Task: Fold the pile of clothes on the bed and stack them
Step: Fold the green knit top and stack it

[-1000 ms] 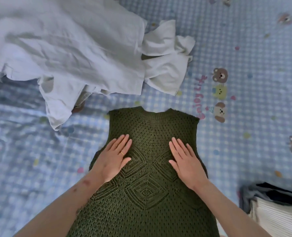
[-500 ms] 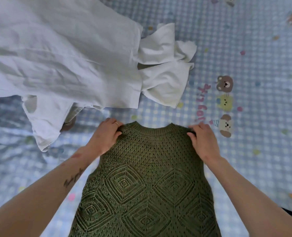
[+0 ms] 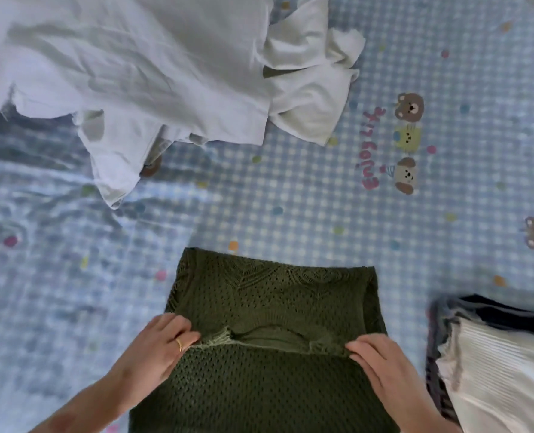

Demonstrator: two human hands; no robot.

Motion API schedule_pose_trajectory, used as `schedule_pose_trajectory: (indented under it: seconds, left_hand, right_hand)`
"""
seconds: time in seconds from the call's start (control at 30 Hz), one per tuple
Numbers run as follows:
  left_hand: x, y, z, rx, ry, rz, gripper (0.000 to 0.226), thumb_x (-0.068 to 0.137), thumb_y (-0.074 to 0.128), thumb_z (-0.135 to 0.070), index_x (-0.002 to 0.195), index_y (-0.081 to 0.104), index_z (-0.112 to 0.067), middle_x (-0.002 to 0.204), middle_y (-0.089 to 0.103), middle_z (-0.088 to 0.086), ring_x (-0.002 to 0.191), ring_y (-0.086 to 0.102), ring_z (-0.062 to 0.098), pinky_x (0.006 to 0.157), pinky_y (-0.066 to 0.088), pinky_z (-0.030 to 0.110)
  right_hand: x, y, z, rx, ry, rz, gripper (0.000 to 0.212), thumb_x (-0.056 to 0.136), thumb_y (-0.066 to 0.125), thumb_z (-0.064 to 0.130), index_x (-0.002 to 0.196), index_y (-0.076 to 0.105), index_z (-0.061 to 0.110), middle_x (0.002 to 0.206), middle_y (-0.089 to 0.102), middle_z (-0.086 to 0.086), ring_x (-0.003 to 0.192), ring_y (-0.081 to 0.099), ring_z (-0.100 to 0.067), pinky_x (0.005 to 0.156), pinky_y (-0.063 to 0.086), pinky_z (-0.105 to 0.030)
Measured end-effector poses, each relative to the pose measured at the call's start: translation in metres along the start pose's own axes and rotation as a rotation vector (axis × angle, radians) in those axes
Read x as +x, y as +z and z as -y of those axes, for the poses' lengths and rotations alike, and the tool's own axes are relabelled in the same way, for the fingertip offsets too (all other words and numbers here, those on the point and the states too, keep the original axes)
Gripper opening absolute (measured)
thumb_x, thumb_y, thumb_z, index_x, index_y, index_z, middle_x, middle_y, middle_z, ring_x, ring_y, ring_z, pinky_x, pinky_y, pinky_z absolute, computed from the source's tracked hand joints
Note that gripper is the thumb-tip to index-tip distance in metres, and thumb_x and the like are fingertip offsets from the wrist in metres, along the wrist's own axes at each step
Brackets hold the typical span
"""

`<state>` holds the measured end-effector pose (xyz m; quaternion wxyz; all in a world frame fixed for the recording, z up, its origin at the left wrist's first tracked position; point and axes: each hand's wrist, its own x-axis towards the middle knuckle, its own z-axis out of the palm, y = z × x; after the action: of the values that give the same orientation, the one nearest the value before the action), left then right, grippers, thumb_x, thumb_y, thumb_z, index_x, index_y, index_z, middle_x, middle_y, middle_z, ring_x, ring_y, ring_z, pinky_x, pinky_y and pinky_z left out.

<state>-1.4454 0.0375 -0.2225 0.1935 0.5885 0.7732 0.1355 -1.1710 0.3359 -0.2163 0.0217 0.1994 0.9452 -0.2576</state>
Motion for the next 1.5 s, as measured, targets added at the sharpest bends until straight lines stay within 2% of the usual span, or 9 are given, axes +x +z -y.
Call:
schedule_pose_trajectory:
  seconds: [0.17,0.43,0.6,0.73,0.9,1.07,1.2,1.33,1.5]
  left_hand:
    - [-0.063,0.029,-0.040,-0.001,0.092,0.102,0.031,0.062,0.072,-0.012,0.092,0.071,-0.016,0.094,0.042,-0.004,0.080,0.040,0.013,0.073,0.035,0.023]
    - [-0.118,0.071,-0.066,0.100,0.020,0.084,0.044,0.096,0.033,-0.032,0.098,0.074,-0.015,0.082,0.063,-0.003,0.081,0.042,0.012,0.077,0.036,0.025]
    - [-0.122,0.073,-0.078,-0.120,-0.668,-0.242,0.039,0.095,0.044,-0.033,0.111,0.066,-0.005,0.102,0.059,0.009,0.094,0.049,0.024,0.086,0.044,0.034]
    - [-0.110,0.074,-0.089,-0.257,-1.220,-0.198,0.056,0.082,0.070,-0.017,0.130,0.049,0.004,0.116,0.051,0.024,0.103,0.046,0.043,0.087,0.044,0.058]
    - [-0.101,0.082,-0.085,-0.416,-1.394,-0.124,0.058,0.084,0.066,-0.029,0.134,0.044,-0.008,0.117,0.053,0.011,0.113,0.047,0.032,0.102,0.036,0.047]
    - [-0.113,0.080,-0.068,-0.574,-1.472,-0.236,0.026,0.087,0.063,-0.012,0.113,0.061,-0.010,0.107,0.056,0.004,0.100,0.056,0.024,0.088,0.046,0.033]
    - [-0.118,0.073,-0.064,-0.368,-1.319,-0.297,0.036,0.078,0.071,-0.002,0.113,0.063,-0.004,0.109,0.056,0.012,0.101,0.058,0.034,0.086,0.051,0.046]
    - [-0.056,0.066,-0.067,-0.043,-0.789,-0.286,0.046,0.085,0.063,-0.014,0.128,0.056,-0.003,0.134,0.053,0.019,0.121,0.054,0.035,0.094,0.050,0.049]
    - [-0.004,0.089,-0.046,0.094,-0.534,0.056,0.060,0.095,0.029,-0.046,0.144,0.032,-0.010,0.151,0.031,0.011,0.139,0.030,0.024,0.111,0.030,0.045]
  right_hand:
    - [-0.068,0.012,0.016,-0.090,-0.055,0.093,0.063,0.102,0.019,0.043,0.080,0.074,0.021,0.079,0.066,0.005,0.072,0.057,-0.008,0.063,0.047,-0.021]
    - [-0.112,0.023,0.035,-0.204,-0.135,0.284,0.074,0.102,0.007,0.040,0.075,0.074,0.025,0.075,0.065,0.010,0.071,0.054,-0.004,0.059,0.043,-0.015]
    - [-0.024,0.034,0.089,-0.007,-0.047,0.144,0.022,0.092,0.058,0.024,0.106,0.069,0.011,0.095,0.067,0.000,0.086,0.063,-0.018,0.076,0.055,-0.032]
    - [0.101,0.069,0.147,0.006,-0.156,0.198,0.030,0.095,0.053,0.023,0.122,0.060,0.011,0.112,0.065,-0.006,0.104,0.058,-0.024,0.087,0.050,-0.036]
    - [0.198,0.135,0.185,-0.022,-0.137,0.533,0.044,0.091,0.061,0.028,0.131,0.048,0.015,0.129,0.055,-0.007,0.121,0.045,-0.027,0.096,0.040,-0.038]
    - [0.226,0.162,0.199,0.082,-0.128,0.520,0.013,0.086,0.065,0.014,0.098,0.063,0.013,0.098,0.062,-0.001,0.098,0.057,-0.024,0.073,0.040,-0.029]
    - [0.204,0.153,0.205,0.009,-0.134,0.302,0.027,0.093,0.056,0.025,0.118,0.056,0.014,0.122,0.056,-0.004,0.118,0.048,-0.023,0.095,0.044,-0.037]
    - [0.109,0.133,0.177,-0.108,-0.009,-0.012,0.049,0.103,0.029,0.037,0.145,0.031,0.013,0.150,0.035,-0.007,0.141,0.028,-0.021,0.115,0.026,-0.042]
    - [0.050,0.125,0.096,-0.365,0.060,0.231,0.057,0.099,0.020,0.042,0.150,0.022,0.017,0.158,0.017,-0.006,0.145,0.016,-0.024,0.116,0.018,-0.052]
